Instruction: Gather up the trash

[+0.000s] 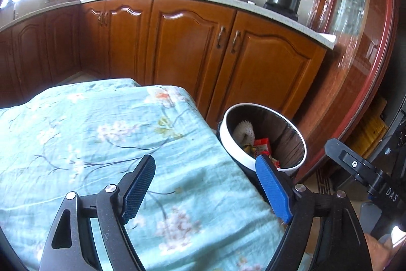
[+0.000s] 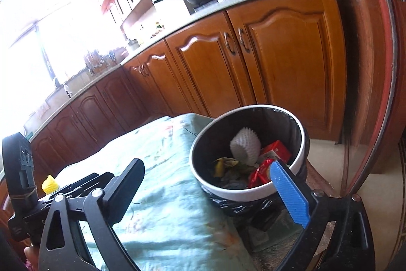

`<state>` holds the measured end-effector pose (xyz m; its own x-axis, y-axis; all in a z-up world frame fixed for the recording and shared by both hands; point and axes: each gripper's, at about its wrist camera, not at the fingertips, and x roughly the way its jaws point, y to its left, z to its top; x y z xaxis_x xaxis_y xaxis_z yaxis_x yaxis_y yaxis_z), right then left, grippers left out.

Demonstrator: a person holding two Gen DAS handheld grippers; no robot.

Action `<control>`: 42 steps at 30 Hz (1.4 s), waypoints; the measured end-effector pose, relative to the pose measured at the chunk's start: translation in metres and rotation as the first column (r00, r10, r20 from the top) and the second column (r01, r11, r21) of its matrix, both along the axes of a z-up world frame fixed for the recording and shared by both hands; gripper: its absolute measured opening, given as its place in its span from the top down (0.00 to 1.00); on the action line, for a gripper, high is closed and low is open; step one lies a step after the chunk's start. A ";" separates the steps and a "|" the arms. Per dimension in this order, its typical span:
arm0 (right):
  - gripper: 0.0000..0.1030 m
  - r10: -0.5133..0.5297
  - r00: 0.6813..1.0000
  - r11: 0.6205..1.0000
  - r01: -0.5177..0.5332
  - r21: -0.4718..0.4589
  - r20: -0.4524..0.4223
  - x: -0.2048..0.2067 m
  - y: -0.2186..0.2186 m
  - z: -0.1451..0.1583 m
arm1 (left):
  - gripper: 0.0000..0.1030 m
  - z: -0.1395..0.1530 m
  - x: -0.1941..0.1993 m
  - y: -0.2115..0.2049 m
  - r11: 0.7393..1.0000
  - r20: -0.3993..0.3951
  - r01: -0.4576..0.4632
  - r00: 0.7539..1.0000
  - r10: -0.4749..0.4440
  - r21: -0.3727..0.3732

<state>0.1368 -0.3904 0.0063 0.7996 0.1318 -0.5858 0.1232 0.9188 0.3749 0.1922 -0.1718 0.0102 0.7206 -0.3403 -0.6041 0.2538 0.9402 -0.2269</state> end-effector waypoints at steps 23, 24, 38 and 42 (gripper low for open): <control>0.00 0.001 0.978 0.969 0.051 -0.242 0.210 -0.048 0.080 0.010 | 0.01 -0.015 -0.113 0.050 0.976 0.252 -0.196 0.953 0.166 0.098; 0.00 0.003 0.979 0.968 0.049 -0.246 0.206 -0.047 0.081 0.008 | 0.01 -0.015 -0.112 0.050 0.974 0.251 -0.201 0.953 0.171 0.102; 0.00 0.009 0.981 0.966 0.042 -0.256 0.193 -0.046 0.085 0.001 | 0.01 -0.017 -0.098 0.052 0.971 0.266 -0.213 0.947 0.178 0.109; 0.00 0.007 0.980 0.968 0.044 -0.247 0.200 -0.047 0.083 0.002 | 0.01 -0.020 -0.097 0.055 0.972 0.269 -0.210 0.947 0.174 0.109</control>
